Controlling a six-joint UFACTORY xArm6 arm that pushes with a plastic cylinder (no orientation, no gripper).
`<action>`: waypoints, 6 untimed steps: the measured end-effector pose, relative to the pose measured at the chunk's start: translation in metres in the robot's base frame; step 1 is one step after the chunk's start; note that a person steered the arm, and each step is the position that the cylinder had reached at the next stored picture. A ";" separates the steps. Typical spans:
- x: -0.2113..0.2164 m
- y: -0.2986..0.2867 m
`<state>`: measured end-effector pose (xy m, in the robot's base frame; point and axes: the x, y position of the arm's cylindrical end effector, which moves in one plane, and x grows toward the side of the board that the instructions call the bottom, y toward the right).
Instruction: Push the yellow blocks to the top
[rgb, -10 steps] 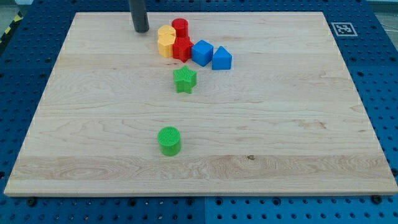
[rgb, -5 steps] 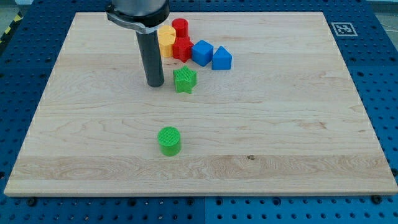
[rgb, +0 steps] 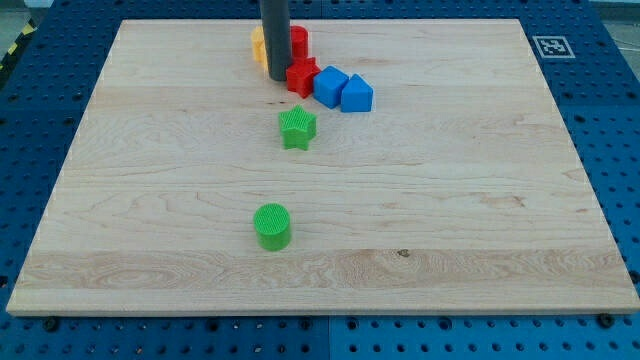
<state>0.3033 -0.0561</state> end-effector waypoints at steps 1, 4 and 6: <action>-0.022 0.000; -0.092 0.000; -0.006 0.000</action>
